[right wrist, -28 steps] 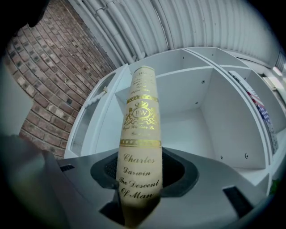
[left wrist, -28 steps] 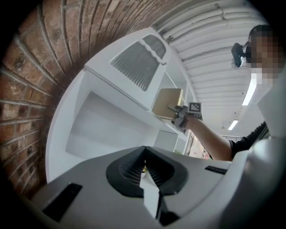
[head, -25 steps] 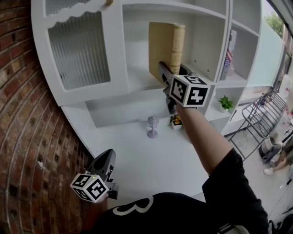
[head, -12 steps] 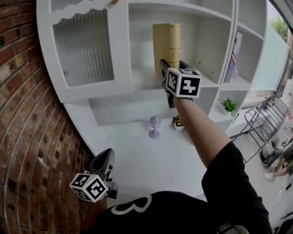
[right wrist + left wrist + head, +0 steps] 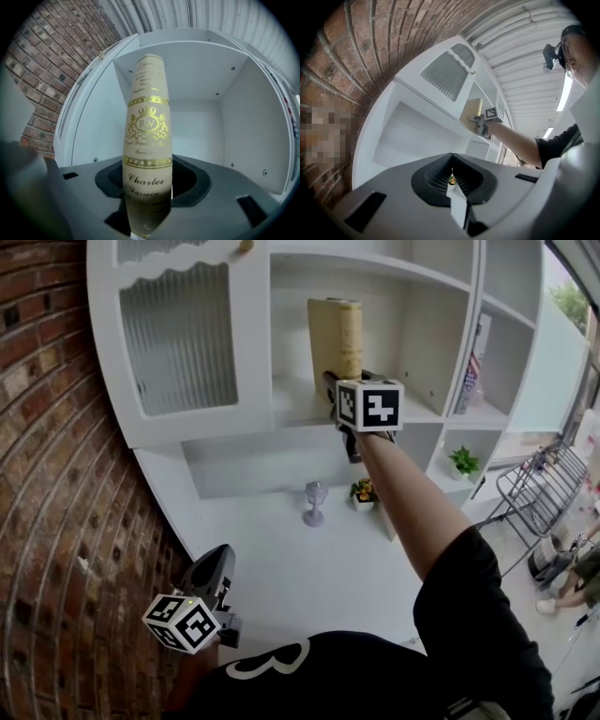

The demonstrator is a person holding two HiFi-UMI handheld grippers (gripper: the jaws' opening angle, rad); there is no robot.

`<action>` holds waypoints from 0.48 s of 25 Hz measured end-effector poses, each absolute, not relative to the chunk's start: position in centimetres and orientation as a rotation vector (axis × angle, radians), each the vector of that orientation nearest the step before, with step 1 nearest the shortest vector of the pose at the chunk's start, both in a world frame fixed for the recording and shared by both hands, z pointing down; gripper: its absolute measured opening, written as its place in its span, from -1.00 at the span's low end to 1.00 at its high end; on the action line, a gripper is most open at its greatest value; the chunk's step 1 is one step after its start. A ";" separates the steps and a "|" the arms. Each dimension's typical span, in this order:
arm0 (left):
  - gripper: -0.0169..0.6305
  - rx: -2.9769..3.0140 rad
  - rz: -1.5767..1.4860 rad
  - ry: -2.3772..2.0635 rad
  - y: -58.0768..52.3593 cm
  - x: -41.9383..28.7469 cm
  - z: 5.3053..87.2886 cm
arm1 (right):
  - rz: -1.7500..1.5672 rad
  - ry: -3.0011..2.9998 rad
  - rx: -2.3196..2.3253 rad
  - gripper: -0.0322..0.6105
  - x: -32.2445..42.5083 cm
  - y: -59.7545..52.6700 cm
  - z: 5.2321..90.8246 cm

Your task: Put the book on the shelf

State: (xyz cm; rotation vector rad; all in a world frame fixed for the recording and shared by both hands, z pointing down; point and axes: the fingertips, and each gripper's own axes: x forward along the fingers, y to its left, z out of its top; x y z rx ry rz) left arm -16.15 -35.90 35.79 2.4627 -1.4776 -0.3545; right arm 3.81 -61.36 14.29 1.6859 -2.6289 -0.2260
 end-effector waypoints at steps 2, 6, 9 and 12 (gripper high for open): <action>-0.94 2.465 -0.357 -1.473 -35.8 -16.1 35.7 | -0.179 -2.633 1.670 -0.27 3.9 -61.5 14.4; -0.94 2.471 -0.360 -1.464 -35.3 -15.9 35.7 | -0.077 -2.660 1.625 -0.18 4.0 -61.4 14.6; -0.94 2.475 -0.361 -1.462 -35.0 -15.9 35.5 | -0.067 -2.659 1.596 -0.04 4.1 -61.0 14.8; -0.94 2.475 -0.362 -1.460 -34.5 -15.8 35.3 | -0.077 -2.666 1.589 0.14 4.4 -60.4 14.7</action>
